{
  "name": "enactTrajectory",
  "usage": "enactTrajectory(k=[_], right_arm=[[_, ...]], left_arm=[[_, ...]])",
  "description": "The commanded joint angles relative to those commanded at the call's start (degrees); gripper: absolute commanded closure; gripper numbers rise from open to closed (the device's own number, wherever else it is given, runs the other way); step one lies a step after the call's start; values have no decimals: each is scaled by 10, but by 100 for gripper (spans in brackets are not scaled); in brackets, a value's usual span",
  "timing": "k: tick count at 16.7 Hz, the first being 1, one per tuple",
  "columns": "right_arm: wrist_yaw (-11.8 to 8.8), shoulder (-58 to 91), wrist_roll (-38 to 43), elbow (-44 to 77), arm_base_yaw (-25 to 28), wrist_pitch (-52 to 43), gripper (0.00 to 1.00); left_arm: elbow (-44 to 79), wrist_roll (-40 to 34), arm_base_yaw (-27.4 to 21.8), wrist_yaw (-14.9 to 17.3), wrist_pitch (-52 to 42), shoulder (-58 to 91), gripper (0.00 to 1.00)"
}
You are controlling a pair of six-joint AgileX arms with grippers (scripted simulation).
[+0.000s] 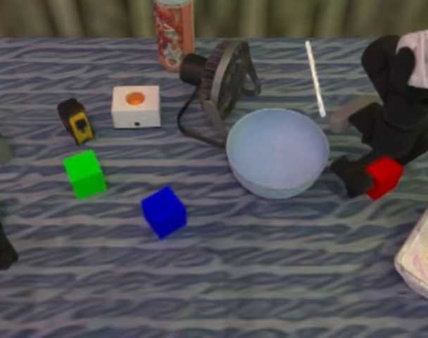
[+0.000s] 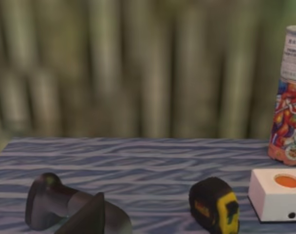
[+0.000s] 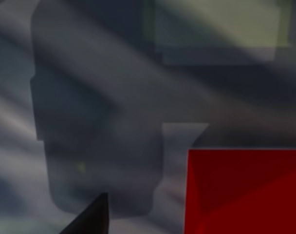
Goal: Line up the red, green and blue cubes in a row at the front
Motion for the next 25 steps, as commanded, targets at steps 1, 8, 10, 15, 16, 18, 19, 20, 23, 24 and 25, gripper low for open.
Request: enactTrajectory(k=[1,8,10,15,16,18,19,20,23,24,25], right_arm=[[0,0,0,0,0,0,0],[0,0,0,0,0,0,38],[0,0,0,0,0,0,53],[0,0,0,0,0,0,90],[0,0,0,0,0,0,98],[0,0,0,0,0,0,100],[0,0,0,0,0,0,100],[0,0,0,0,0,0,100],[0,0,0,0,0,0,100],[0,0,0,0,0,0,100],[-5,-16,4,3,-1,-8,100]], left_arm=[[0,0,0,0,0,0,0],[0,0,0,0,0,0,0],[0,0,0,0,0,0,0],[0,0,0,0,0,0,0],[0,0,0,0,0,0,0],[0,0,0,0,0,0,0],[0,0,0,0,0,0,0],[0,0,0,0,0,0,0],[0,0,0,0,0,0,0],[0,0,0,0,0,0,0],[0,0,0,0,0,0,0]])
